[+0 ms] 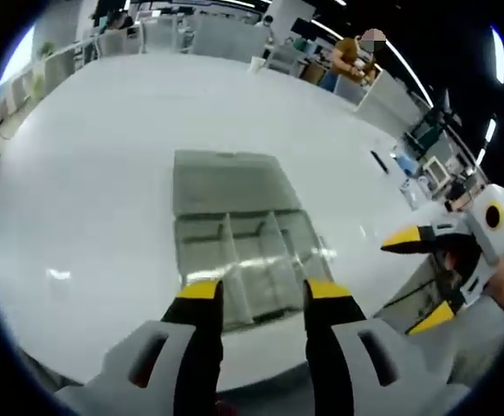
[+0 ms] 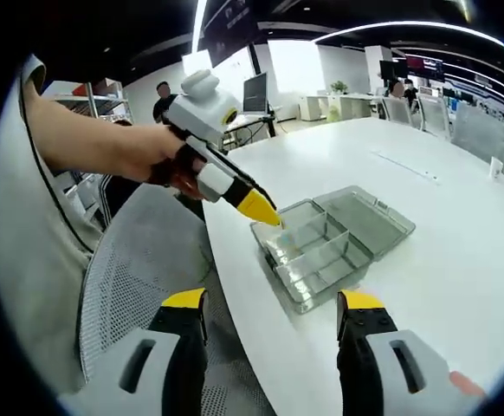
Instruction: Insert the divider into the dual guide fixture by aligning both edges with the guide slots and pushing it downward to the bottom, including one-sided entry, uneven engagement, binding, and posture correction.
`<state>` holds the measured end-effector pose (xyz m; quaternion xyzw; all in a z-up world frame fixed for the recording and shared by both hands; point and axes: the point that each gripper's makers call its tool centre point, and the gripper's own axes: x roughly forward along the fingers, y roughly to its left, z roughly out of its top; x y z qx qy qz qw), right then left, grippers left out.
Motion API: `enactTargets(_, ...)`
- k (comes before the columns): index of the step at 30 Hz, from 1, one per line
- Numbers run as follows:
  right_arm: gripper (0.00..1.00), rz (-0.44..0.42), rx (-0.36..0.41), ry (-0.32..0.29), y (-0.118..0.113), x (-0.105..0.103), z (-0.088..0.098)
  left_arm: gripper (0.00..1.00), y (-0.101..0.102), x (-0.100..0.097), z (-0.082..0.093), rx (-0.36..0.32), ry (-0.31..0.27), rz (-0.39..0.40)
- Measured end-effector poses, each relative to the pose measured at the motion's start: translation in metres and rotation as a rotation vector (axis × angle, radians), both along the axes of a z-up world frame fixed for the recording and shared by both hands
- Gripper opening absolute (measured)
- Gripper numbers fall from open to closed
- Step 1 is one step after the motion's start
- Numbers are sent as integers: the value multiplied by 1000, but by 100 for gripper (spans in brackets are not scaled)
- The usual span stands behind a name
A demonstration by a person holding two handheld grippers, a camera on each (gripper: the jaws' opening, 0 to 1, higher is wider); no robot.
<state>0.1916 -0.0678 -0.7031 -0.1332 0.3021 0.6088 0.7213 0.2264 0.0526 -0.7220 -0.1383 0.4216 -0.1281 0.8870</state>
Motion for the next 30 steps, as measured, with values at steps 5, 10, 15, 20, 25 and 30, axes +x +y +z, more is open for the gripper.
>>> enactTargets(5, 57, -18, -7, -4, -3, 0, 2, 36, -6, -4, 6, -32, -32, -11)
enactTargets(10, 57, -46, -20, -5, -5, 2, 3, 38, -10, -8, 11, -50, -53, -44)
enactTargets(15, 57, -72, -28, -1, -8, 3, 4, 40, -12, -12, 18, -92, -82, -62)
enactTargets(20, 57, -109, -34, 0, -11, 7, 7, 42, -16, -17, 23, -103, -112, -110)
enactTargets(25, 57, -127, -46, -4, -11, 9, 10, 44, -17, -18, 29, -142, -139, -128)
enactTargets(30, 57, -140, -56, -6, -9, 9, 12, 46, -18, -21, 36, -161, -167, -152)
